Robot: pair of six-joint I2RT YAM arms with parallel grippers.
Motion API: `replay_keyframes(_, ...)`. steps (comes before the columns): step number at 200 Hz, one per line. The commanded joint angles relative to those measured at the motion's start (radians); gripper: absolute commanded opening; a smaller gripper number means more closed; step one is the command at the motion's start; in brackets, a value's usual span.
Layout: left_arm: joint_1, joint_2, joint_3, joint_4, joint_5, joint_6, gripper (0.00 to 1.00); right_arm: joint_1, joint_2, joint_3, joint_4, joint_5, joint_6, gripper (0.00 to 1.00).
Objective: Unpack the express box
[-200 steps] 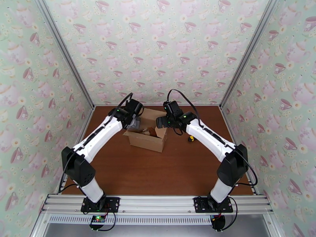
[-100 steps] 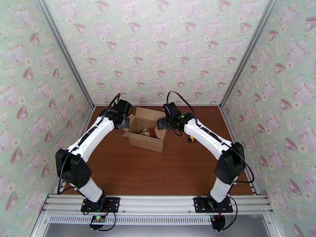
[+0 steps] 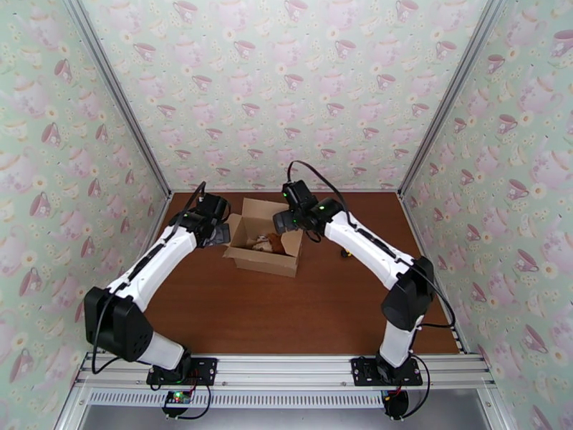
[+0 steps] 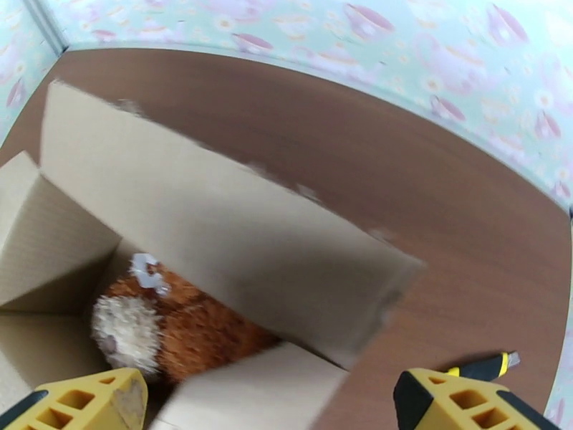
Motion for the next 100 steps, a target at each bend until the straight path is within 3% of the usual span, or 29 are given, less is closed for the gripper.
replay_keyframes(1,0.001,-0.026,-0.027,0.022,0.078,-0.041,1.0,0.033,0.058,0.05,-0.088,0.076,-0.031,0.99)
replay_keyframes(51,0.0,-0.018,-0.041,0.033,0.092,-0.045,1.0,0.054,0.081,0.046,-0.138,0.183,-0.032,0.99)
replay_keyframes(100,0.002,0.011,-0.041,0.029,0.075,-0.038,1.0,0.055,0.004,-0.021,-0.125,0.24,-0.036,0.99)
